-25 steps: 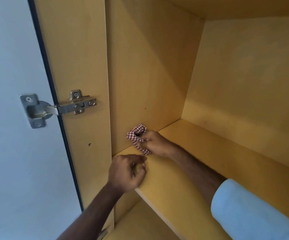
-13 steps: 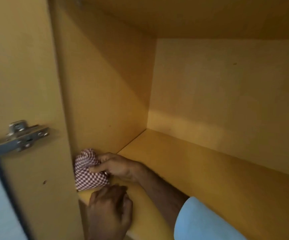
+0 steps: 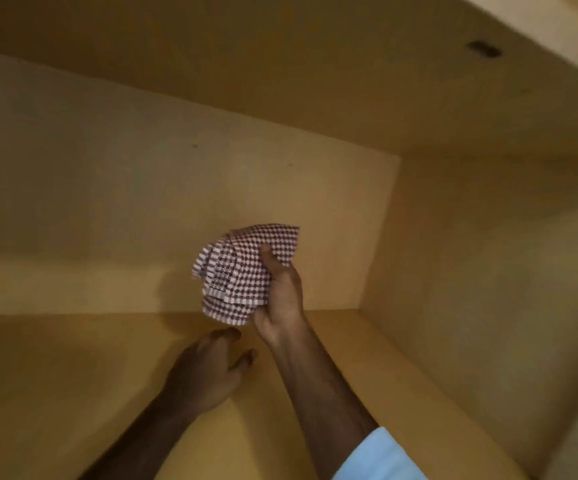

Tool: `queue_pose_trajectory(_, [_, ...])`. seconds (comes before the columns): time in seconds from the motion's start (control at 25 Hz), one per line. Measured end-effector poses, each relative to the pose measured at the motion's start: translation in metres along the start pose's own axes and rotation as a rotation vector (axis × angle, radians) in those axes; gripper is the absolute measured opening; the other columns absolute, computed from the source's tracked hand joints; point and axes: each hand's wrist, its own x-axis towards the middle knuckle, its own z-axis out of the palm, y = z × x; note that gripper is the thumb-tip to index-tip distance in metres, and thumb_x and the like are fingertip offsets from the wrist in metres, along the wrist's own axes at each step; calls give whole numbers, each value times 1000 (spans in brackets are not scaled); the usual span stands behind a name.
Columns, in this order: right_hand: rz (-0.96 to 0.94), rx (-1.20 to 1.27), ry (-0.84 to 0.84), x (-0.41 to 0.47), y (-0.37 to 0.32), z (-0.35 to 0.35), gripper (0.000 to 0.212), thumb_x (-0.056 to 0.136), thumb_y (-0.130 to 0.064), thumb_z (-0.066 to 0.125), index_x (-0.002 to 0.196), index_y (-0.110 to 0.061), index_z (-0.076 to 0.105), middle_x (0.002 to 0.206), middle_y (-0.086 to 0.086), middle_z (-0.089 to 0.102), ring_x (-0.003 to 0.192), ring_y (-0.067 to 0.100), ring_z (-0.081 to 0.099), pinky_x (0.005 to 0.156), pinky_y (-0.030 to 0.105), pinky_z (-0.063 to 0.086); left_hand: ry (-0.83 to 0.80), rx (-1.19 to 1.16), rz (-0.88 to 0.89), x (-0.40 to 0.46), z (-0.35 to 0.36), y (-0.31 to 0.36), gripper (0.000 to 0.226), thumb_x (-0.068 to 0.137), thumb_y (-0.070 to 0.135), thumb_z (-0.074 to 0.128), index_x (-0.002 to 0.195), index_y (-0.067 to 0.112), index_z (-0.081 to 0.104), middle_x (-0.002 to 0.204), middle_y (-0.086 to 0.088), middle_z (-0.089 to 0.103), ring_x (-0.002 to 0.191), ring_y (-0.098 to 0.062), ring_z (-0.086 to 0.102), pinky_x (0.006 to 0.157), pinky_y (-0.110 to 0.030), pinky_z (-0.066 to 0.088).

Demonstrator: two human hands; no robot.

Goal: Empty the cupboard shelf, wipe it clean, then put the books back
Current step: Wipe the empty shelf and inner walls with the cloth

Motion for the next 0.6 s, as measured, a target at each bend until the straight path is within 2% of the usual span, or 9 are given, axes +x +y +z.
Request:
queue_pose_trajectory(0.08, [-258,-92,194,-8,-42,-39,29,100,-14,60,124,1,63,118,24,70,106,44,67,85,56,59,-172,-86,85,13,41,19,115,67,97,16,153,24,34,159,2,37,144,-15,39,116,-32,32])
queue_pose_trajectory(0.12, [-420,-183,270,-13,-65,-57,23,101,-15,58,118,-4,66,108,19,74,97,41,69,80,55,61,-255,-61,133,18,58,30,129,58,102,4,158,24,21,166,3,22,150,-13,26,122,-36,22])
queue_pose_trajectory(0.2, [-848,-547,407,-31,-116,-85,22,100,-21,56,115,-12,69,104,12,74,93,34,67,79,65,57,-386,12,236,29,83,57,124,62,98,3,161,23,0,169,5,-2,155,-9,2,125,-44,4])
queue_pose_trajectory(0.24, [-1086,-813,456,-41,-140,-96,30,97,-18,52,122,-12,68,119,10,70,108,34,64,91,70,50,-420,15,274,33,90,72,119,69,96,10,160,22,-7,168,6,-10,154,-8,-5,125,-46,0])
queue_pose_trajectory(0.32, [-1490,-1536,550,-65,-191,-105,53,89,-4,43,138,-13,61,153,7,46,145,36,39,118,65,24,-461,-70,339,42,106,107,131,59,100,12,159,20,-15,166,6,-20,153,-9,-13,125,-46,-2])
queue_pose_trajectory(0.36, [-1550,-1914,667,-75,-213,-105,58,89,-3,43,143,-17,57,159,6,35,152,35,26,122,61,12,-479,-126,369,44,112,128,140,50,103,12,158,19,-17,165,6,-23,153,-9,-15,125,-45,-1])
queue_pose_trajectory(0.44, [-1395,-2373,984,-90,-253,-112,61,95,-7,43,152,-29,44,166,3,22,156,30,12,123,57,-2,-553,-329,394,44,128,173,143,53,102,32,157,20,-20,163,8,-26,153,-10,-14,126,-40,3])
queue_pose_trajectory(0.52, [-1124,-2466,1237,-95,-284,-130,64,97,-15,46,157,-30,32,169,3,12,157,25,3,124,56,-1,-664,-640,347,41,141,215,138,67,85,61,155,24,-26,162,11,-29,153,-10,-11,122,-28,6])
queue_pose_trajectory(0.6, [-991,-2480,1363,-95,-297,-146,66,97,-26,48,159,-24,25,170,4,9,157,24,2,126,51,3,-703,-832,288,40,157,244,143,67,77,72,151,26,-33,161,9,-33,153,-10,-13,116,-23,7])
